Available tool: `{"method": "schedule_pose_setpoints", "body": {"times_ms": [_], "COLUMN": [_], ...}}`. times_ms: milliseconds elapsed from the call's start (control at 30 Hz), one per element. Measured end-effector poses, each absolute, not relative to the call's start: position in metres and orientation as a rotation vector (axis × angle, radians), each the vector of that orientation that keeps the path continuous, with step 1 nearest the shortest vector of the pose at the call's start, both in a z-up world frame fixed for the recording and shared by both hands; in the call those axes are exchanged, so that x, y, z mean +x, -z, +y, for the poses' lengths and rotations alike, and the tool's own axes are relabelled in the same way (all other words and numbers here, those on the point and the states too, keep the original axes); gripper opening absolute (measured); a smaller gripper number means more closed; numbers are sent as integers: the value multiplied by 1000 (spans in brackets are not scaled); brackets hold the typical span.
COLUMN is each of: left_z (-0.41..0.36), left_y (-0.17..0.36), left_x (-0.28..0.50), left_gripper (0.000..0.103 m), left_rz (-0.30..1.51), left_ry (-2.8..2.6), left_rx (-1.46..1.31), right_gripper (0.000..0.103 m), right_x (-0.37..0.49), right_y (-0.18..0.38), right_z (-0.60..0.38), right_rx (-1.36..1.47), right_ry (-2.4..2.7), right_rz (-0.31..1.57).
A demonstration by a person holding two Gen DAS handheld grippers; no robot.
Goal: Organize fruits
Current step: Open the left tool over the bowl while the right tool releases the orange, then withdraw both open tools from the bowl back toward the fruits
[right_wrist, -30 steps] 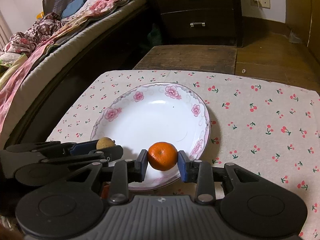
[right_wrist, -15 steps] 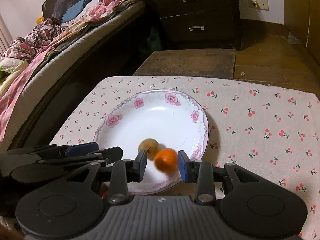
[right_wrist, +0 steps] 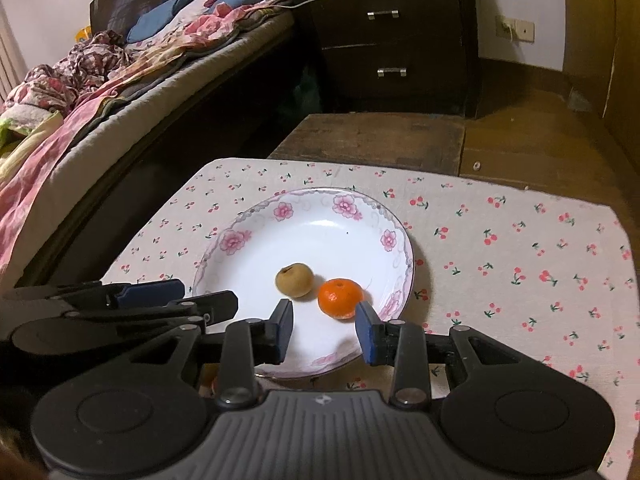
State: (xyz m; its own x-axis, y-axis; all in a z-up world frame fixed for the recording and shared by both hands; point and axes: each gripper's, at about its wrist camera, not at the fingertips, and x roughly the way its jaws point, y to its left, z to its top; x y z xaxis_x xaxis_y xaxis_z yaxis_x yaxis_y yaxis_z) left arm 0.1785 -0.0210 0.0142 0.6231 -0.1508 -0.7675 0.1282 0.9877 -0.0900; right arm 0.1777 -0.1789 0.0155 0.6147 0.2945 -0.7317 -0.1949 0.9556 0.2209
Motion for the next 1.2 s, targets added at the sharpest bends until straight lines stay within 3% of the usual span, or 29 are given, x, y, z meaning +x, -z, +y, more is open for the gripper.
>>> {"method": "schedule_pose_setpoints", "body": {"times_ms": [1200], "left_z": [-7], "left_y": [-25], "left_x": [99], "left_gripper": [59], "left_rz": [867], "left_ry": [157], "left_rx": [64], "right_gripper": [35], "right_x": [100], "right_y": [-26], "right_z": [-160], "right_rx": [94], "right_ry": [-298], "right_rz": [879]}}
